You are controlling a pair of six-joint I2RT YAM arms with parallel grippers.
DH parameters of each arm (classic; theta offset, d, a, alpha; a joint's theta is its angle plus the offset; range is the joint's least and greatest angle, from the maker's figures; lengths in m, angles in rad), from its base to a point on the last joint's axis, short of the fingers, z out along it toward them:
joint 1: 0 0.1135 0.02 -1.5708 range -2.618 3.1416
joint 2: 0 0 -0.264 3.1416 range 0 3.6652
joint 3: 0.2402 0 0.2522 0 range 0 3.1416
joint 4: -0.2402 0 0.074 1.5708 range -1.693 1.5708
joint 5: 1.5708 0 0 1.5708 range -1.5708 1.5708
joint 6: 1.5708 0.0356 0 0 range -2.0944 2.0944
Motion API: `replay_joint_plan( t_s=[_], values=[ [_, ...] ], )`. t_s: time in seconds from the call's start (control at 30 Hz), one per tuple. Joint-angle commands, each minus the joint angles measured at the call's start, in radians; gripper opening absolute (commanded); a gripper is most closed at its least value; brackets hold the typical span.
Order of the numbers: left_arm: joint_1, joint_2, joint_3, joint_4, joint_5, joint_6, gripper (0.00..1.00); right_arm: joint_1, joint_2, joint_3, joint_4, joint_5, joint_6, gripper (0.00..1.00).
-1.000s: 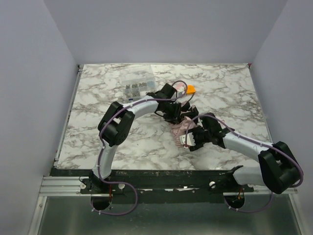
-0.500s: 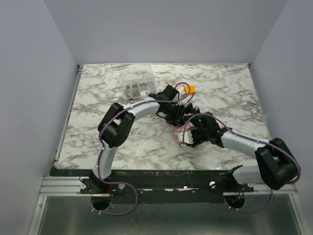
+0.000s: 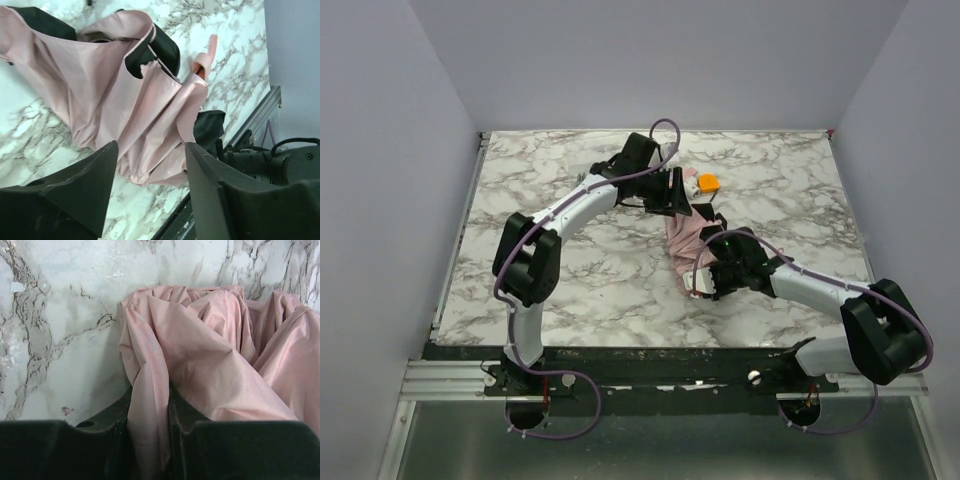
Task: Put away the umbrella
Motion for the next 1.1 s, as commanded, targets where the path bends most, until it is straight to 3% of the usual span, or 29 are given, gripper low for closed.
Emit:
replay_joint_plan(
  t_s=[0.0,0.2,0.47,0.8,0.9,1.07],
  values=[
    [0.005,0.061,0.036,-0.089,-0.051,0.036,0.62,-0.003,0.031,0.003,-0.104,-0.003,0.016,0.27],
    [0.004,0.114,0.01,-0.071,-0.091,0.022,0.63,-0.002,0.023,0.008,-0.127,-0.027,0.023,0.26],
    [0.0,0.092,-0.116,0.014,-0.101,-0.009,0.63,0.001,0.031,0.035,-0.312,-0.163,-0.084,0.23],
    [-0.005,0.131,-0.131,0.045,-0.082,-0.01,0.64,0.009,0.04,0.046,-0.301,-0.177,-0.059,0.22],
    [-0.021,0.161,-0.119,0.034,-0.053,-0.004,0.57,0.008,0.041,0.045,-0.295,-0.177,-0.051,0.22],
    [-0.055,0.194,-0.135,0.05,0.029,0.001,0.21,0.009,0.043,0.047,-0.245,-0.144,0.0,0.2]
  ],
)
